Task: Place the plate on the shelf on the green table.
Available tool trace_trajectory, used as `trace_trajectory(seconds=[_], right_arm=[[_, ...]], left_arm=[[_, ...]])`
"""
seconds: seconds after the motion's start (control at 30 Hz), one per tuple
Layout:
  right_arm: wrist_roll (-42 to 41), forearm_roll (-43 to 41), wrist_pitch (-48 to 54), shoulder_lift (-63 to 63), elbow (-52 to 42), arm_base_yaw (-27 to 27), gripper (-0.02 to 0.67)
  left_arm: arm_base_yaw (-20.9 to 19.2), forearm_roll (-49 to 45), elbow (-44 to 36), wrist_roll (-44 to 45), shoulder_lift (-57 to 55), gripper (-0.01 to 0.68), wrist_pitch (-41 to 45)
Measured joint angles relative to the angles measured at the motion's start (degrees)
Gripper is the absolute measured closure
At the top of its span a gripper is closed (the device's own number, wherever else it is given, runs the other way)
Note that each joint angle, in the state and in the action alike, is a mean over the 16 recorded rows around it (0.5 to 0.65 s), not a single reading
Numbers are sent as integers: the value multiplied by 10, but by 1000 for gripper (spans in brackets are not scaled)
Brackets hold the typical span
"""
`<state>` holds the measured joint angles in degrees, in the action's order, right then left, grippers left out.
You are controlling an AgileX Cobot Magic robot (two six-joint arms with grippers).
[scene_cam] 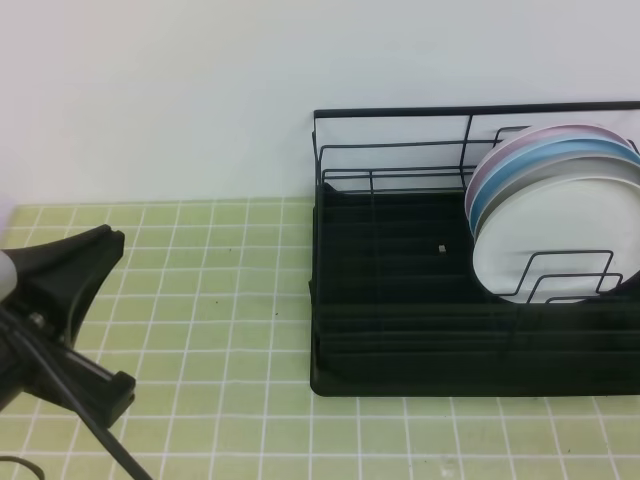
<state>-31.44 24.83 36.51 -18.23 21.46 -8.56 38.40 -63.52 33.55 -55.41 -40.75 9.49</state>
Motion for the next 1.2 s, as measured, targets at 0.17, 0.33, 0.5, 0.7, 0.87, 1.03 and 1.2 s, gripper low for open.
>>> trace_trajectory(seconds=[0.17, 0.33, 0.5, 0.7, 0.87, 1.03, 1.2], right_arm=[[0, 0, 0, 0, 0, 0, 652], [0, 1, 0, 0, 0, 0, 652], [0, 4, 0, -1, 0, 0, 652], [0, 7, 0, -1, 0, 0, 652], [0, 9, 0, -1, 0, 0, 652], [0, 9, 0, -1, 0, 0, 652], [0, 9, 0, -1, 0, 0, 652]], left_arm=[[0, -10, -1, 0, 0, 675, 0], [-1, -8, -4, 2, 2, 675, 7], [-18, 50, -8, 8, 12, 675, 32], [-81, 159, -19, 28, 41, 675, 36], [-158, 264, -41, 72, 85, 675, 12], [-244, 343, -82, 132, 143, 675, -30], [-303, 422, -138, 209, 208, 675, -53]])
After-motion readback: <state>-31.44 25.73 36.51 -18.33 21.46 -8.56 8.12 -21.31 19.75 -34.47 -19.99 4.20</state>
